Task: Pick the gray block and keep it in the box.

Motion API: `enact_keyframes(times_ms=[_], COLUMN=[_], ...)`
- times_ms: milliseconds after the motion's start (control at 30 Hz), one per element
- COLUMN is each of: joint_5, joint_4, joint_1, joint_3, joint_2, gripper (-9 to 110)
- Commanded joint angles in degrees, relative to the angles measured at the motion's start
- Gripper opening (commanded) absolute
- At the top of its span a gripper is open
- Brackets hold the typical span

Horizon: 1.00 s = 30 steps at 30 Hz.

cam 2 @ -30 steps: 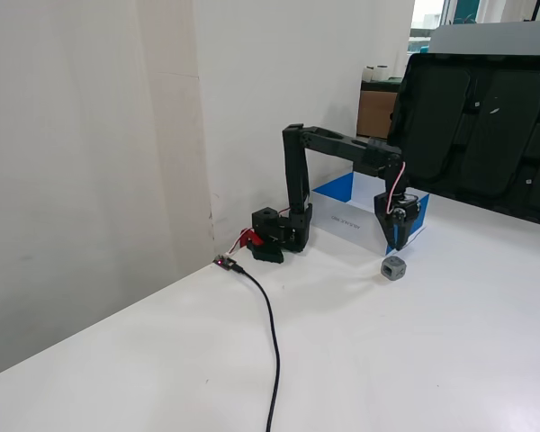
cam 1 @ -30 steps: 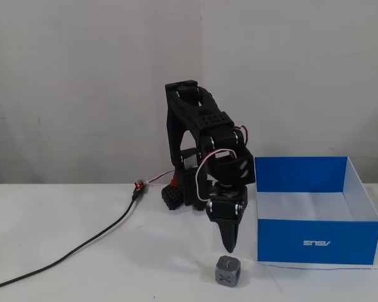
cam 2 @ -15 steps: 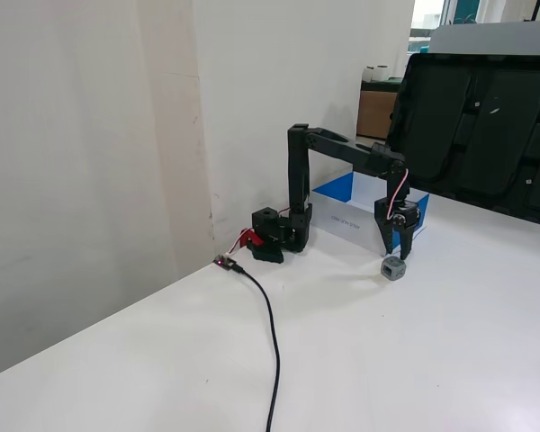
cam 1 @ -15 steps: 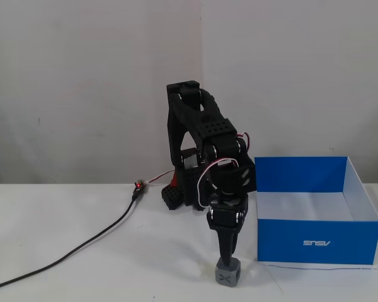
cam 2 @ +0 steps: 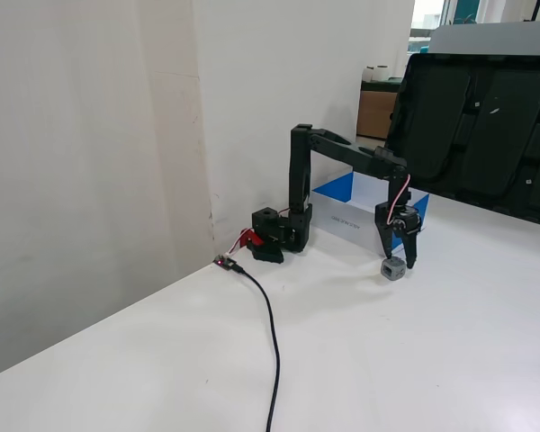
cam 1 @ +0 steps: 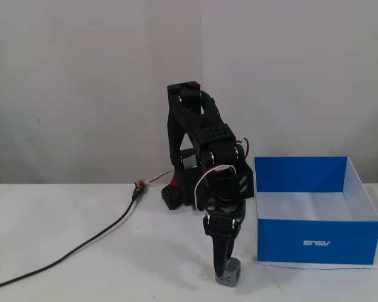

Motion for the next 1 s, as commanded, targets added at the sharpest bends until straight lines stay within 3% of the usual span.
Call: enact_keyframes(times_ms=[0, 967], joint_5=[0.4, 0.4], joint_4=[-0.7, 3.1], joint_1=[-0.7, -2.4], joint_3=[-2.7, -4.5], joint_2=[0.2, -1.9], gripper=[23, 25])
